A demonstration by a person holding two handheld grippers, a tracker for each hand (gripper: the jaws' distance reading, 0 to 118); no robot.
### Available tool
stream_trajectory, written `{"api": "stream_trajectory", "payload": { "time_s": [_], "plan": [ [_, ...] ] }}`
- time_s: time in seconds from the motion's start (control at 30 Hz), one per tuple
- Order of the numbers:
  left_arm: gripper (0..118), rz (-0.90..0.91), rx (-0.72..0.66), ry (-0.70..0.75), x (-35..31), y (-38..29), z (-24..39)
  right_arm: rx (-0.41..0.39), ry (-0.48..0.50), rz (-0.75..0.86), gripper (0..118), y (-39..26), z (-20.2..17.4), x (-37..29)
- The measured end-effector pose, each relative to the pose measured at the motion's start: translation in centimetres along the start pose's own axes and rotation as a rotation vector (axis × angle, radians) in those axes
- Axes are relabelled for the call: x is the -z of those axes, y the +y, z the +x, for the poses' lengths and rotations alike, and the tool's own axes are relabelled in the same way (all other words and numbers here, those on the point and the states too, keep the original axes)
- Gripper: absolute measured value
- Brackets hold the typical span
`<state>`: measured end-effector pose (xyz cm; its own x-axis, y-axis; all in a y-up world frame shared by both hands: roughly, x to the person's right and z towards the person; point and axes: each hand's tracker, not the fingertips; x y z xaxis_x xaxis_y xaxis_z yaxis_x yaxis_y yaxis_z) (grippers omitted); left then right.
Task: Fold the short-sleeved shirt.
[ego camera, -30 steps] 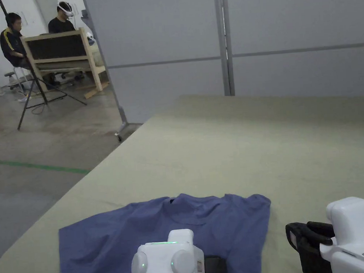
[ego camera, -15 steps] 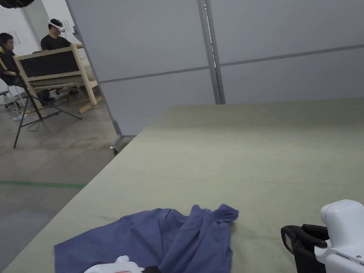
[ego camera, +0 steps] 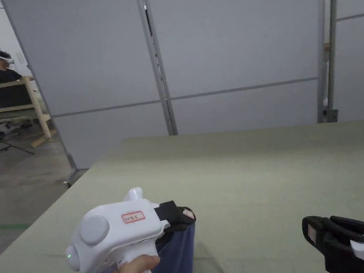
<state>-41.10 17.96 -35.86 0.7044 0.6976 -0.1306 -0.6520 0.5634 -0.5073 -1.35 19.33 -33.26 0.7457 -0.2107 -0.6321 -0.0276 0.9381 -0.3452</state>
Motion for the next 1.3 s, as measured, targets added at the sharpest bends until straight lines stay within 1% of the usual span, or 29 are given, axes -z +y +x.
{"api": "stream_trajectory", "payload": {
  "time_s": [0.07,0.17,0.23,0.3,0.33,0.43,0.47,0.53,0.63,0.77,0.87,0.9,0.93,0.97,1.0,1.03,1.07,1.1,1.13,1.2,1.27,1.3],
  "plan": [
    [0,-0.037,0.053,-0.088,2.0,-1.2,4.6,0.016,-0.048,0.035,4,0.8,1.6,-3.5],
    [0,-0.108,0.171,-0.158,5.4,-4.4,11.8,0.031,-0.12,0.105,4,1.9,3.9,-9.3],
    [0,-0.168,0.233,-0.247,7.7,-7.7,16.5,0.015,-0.189,0.149,4,2.4,5.0,-13.3],
    [0,-0.239,0.309,-0.293,9.8,-11.4,20.8,0.01,-0.257,0.182,4,2.5,5.9,-16.8],
    [0,-0.291,0.368,-0.293,10.8,-13.6,23.1,0.015,-0.285,0.191,4,2.4,6.4,-18.5],
    [0,-0.439,0.569,-0.199,13.8,-20.9,27.9,0.041,-0.358,0.196,4,1.9,7.6,-22.5],
    [0,-0.478,0.594,-0.181,14.7,-23.2,28.5,0.054,-0.376,0.199,4,1.6,7.9,-23.5],
    [0,-0.606,0.581,-0.167,16.8,-28.2,28.5,0.084,-0.406,0.214,4,0.8,8.3,-25.6],
    [0,-0.753,0.512,-0.121,18.9,-34.4,27.7,0.089,-0.441,0.204,4,0.0,8.3,-27.3],
    [0,-0.892,0.549,-0.001,20.2,-40.0,26.2,0.077,-0.449,0.193,4,-0.4,8.0,-28.9],
    [0,-0.983,0.487,0.096,21.2,-42.3,24.1,0.069,-0.443,0.195,4,-0.3,7.9,-29.7],
    [0,-0.996,0.445,0.125,21.6,-42.8,23.1,0.07,-0.437,0.198,4,-0.2,7.8,-29.8],
    [2,-0.969,0.358,0.109,21.3,-42.3,21.5,0.069,-0.432,0.199,4,-0.1,7.6,-29.9],
    [10,-0.913,0.17,0.03,21.0,-41.6,20.4,0.066,-0.428,0.199,4,-0.1,7.9,-30.0],
    [41,-0.929,-0.009,-0.03,20.9,-40.7,19.1,0.061,-0.425,0.197,4,-0.1,7.8,-30.1],
    [78,-0.927,-0.195,-0.13,20.7,-40.0,18.0,0.054,-0.417,0.196,4,0.0,7.7,-30.2],
    [109,-0.917,-0.284,-0.173,19.9,-39.1,17.4,0.05,-0.412,0.195,4,0.2,7.6,-30.2],
    [118,-0.901,-0.289,-0.17,18.9,-37.6,17.6,0.046,-0.41,0.192,4,0.4,7.5,-30.2],
    [118,-0.848,-0.254,-0.187,17.7,-35.2,17.7,0.039,-0.407,0.194,4,0.6,7.4,-30.4],
    [118,-0.685,-0.136,-0.239,14.5,-29.2,19.0,0.038,-0.404,0.213,4,1.2,7.2,-30.7],
    [118,-0.492,-0.012,-0.228,9.8,-22.3,20.2,0.042,-0.402,0.245,4,1.8,7.1,-31.2],
    [118,-0.359,0.083,-0.219,6.6,-18.7,20.9,0.039,-0.404,0.261,4,2.3,7.0,-31.4]
  ]
}}
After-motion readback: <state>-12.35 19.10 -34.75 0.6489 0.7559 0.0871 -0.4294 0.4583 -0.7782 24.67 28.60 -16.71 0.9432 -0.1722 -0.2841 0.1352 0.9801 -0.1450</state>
